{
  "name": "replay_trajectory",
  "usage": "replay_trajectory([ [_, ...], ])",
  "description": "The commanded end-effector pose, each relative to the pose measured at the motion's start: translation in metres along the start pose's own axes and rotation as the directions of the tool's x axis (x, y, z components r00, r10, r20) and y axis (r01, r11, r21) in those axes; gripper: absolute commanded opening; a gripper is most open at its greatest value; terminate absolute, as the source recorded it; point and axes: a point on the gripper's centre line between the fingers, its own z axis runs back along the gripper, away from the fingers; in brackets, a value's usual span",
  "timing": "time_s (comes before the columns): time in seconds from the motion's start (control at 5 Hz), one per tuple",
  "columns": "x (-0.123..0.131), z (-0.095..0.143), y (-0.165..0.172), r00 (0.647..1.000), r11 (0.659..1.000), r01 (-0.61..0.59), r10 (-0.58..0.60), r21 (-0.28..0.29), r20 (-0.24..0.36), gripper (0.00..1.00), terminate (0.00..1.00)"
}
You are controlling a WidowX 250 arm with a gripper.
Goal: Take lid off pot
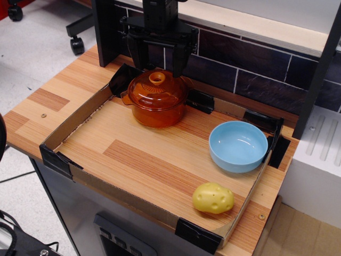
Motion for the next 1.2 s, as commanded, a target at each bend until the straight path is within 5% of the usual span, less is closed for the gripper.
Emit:
replay_trajectory([
  [0.0, 0.006, 0.001, 0.000, 1.000, 1.000, 0.010, -0.010, 0.023, 0.026, 1.00, 0.00],
  [0.2, 0.005, -0.001, 0.000, 0.999, 0.999, 0.019, -0.020, 0.029, 0.027, 1.00, 0.00],
  [0.4, 0.003, 0.000, 0.001, 0.999, 0.999, 0.025, -0.026, 0.026, 0.045, 0.00, 0.00],
  [1.0, -0.005, 0.011, 0.002, 0.994, 0.999, 0.031, -0.033, 0.020, 0.102, 0.00, 0.00],
])
